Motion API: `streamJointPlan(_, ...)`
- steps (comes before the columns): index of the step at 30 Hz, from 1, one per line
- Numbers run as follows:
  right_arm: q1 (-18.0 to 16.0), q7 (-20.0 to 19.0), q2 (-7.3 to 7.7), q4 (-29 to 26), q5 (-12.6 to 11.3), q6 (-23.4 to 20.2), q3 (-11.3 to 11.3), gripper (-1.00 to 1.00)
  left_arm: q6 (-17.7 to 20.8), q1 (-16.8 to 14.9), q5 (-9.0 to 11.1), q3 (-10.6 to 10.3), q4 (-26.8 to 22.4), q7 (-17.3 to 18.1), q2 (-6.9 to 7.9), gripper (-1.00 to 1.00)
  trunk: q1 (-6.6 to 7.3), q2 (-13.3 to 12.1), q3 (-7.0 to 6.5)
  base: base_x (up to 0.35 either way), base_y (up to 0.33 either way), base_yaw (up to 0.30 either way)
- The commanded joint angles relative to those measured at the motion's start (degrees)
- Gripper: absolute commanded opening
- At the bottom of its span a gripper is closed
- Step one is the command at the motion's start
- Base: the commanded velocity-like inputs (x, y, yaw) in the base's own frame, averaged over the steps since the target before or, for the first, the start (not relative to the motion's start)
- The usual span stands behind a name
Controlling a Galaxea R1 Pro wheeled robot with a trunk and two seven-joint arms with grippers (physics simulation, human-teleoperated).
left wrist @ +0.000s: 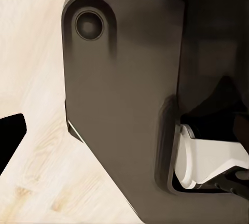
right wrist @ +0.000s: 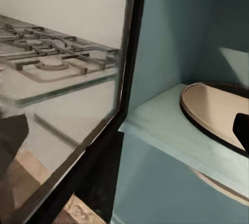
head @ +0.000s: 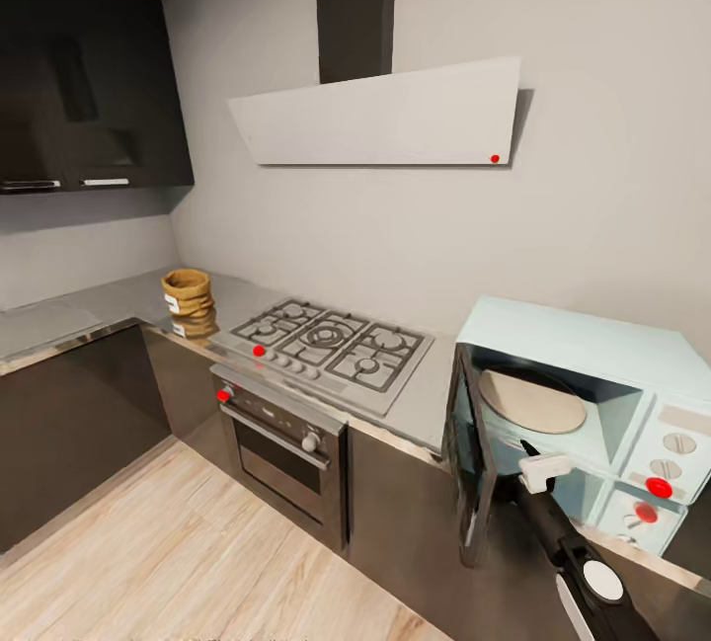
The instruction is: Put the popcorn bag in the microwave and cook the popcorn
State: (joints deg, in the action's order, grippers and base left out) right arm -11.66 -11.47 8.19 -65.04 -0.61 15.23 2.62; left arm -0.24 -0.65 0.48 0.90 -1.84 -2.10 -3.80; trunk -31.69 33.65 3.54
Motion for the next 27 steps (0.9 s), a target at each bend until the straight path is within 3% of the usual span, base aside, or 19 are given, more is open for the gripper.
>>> streamJointPlan(1, 0.0, -0.4, -0.02, 0.0, 0.0, 0.1, 0.1, 1.0, -0.1, -0.1, 0.0, 0.1, 0.0, -0.2, -0.06, 1.0, -0.02, 0.1, 0.11, -0.151, 0.0, 0.233)
streamJointPlan(13, 0.0, -0.6, -0.02, 0.0, 0.0, 0.2, -0.1, 1.0, 0.0, -0.1, 0.0, 0.2, 0.1, -0.2, -0.07, 1.0, -0.02, 0.1, 0.11, -0.078, 0.0, 0.228)
streamJointPlan(27, 0.0, -1.2, -0.02, 0.0, 0.1, 0.2, -1.2, 1.0, 0.0, -0.1, 0.0, 0.2, 0.1, -0.2, -0.04, 1.0, -0.02, 0.1, 0.11, 0.0, 0.0, 0.017)
